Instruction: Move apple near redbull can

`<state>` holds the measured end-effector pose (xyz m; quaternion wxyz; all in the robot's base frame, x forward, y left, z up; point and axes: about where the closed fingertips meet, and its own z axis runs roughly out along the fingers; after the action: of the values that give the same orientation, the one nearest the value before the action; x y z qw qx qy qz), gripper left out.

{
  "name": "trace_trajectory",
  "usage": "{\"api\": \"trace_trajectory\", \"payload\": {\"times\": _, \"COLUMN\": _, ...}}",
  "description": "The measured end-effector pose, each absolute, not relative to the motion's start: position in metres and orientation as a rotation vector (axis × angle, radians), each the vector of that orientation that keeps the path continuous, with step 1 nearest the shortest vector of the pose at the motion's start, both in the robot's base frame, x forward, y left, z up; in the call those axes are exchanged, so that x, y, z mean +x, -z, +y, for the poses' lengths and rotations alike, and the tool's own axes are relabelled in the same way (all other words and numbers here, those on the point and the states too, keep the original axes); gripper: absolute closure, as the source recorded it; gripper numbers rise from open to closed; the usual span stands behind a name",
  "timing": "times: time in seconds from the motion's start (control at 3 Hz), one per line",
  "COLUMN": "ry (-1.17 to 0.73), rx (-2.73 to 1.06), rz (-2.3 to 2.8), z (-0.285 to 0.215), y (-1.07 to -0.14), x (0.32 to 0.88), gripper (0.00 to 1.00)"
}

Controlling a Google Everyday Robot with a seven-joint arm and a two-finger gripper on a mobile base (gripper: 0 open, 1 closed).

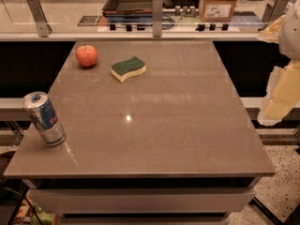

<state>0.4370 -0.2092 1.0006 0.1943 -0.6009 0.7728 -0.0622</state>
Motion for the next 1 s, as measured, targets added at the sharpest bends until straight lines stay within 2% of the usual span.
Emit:
{"api": "trace_trajectory", "payload": {"times": 0.67, "ry": 0.198, "rx": -1.615, "rz": 2.148, "z": -0.203, "y": -1.02, "x": 0.45, "gripper": 0.0}}
{"api": "trace_trajectory", "payload": {"times": 1.0, "ry": 0.145, "rx": -1.528, "rz": 2.087, "z": -0.195, "y": -1.036, "x": 0.468, "gripper": 0.0}}
